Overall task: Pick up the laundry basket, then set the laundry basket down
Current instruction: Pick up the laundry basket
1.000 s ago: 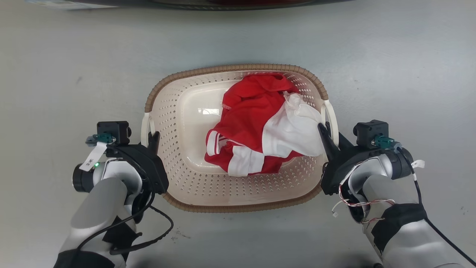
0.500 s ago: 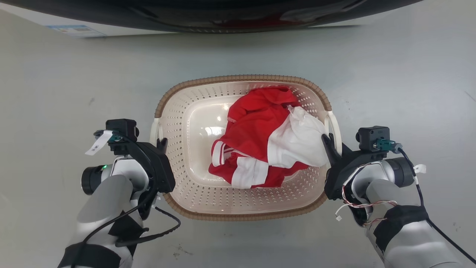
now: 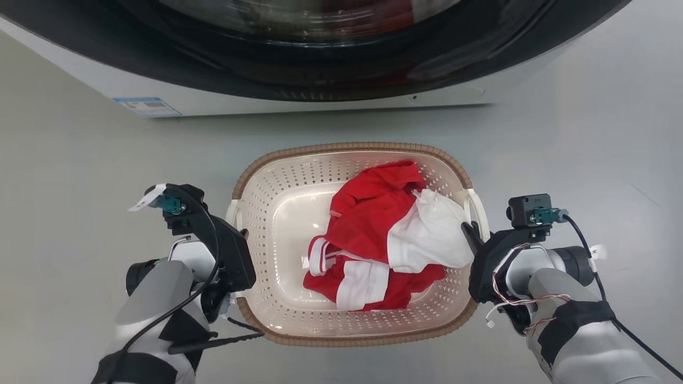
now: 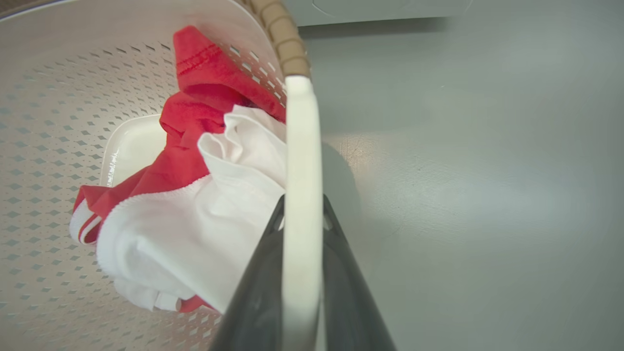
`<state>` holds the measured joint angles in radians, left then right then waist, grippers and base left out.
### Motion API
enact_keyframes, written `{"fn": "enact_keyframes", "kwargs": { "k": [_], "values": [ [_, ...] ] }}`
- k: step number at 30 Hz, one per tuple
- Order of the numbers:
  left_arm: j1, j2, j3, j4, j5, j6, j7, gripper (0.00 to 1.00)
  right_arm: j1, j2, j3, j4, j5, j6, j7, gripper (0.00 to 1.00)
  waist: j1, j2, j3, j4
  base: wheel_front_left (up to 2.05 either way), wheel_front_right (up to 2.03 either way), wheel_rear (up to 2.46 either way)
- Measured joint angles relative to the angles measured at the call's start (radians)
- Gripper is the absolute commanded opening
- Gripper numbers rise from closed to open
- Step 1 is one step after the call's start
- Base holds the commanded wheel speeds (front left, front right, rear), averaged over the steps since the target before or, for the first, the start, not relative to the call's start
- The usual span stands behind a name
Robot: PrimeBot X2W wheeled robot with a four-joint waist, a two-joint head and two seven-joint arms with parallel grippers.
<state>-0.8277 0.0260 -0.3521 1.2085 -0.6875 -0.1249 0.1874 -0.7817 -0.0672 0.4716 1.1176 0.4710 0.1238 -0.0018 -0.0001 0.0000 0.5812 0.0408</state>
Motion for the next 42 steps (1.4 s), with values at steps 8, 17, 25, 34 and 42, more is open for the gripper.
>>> {"fn": "enact_keyframes", "kwargs": {
  "k": [8, 17, 25, 34, 42],
  "values": [
    [0.001, -0.002, -0.007, 0.018, -0.022, 0.0, 0.078, 0.0, 0.0, 0.002, 0.03, 0.023, 0.039, 0.001, 0.064, 0.0, -0.0001, 0.0, -0.115, 0.001, 0.0, 0.0, 0.0],
    [0.021, -0.001, -0.01, 0.04, -0.066, 0.001, 0.174, 0.0, 0.023, 0.003, 0.063, 0.031, 0.106, 0.001, 0.164, 0.0, -0.0001, 0.0, -0.245, 0.0, 0.0, 0.0, 0.0],
    [0.041, 0.002, -0.004, 0.055, -0.109, 0.001, 0.256, 0.0, 0.035, 0.002, 0.078, 0.034, 0.169, 0.001, 0.26, 0.0, -0.0002, -0.0001, -0.346, -0.002, 0.0, 0.0, 0.0],
    [0.055, 0.005, 0.009, 0.069, -0.13, 0.002, 0.316, 0.0, 0.035, 0.001, 0.078, 0.038, 0.24, 0.001, 0.362, 0.0, -0.0001, 0.0, -0.442, -0.006, 0.0, 0.0, 0.0],
    [0.06, 0.006, 0.011, 0.076, -0.133, 0.002, 0.349, 0.0, 0.034, 0.002, 0.075, 0.059, 0.28, 0.001, 0.416, 0.0, 0.0, 0.0, -0.501, -0.008, 0.0, 0.0, 0.0]
  ]
}}
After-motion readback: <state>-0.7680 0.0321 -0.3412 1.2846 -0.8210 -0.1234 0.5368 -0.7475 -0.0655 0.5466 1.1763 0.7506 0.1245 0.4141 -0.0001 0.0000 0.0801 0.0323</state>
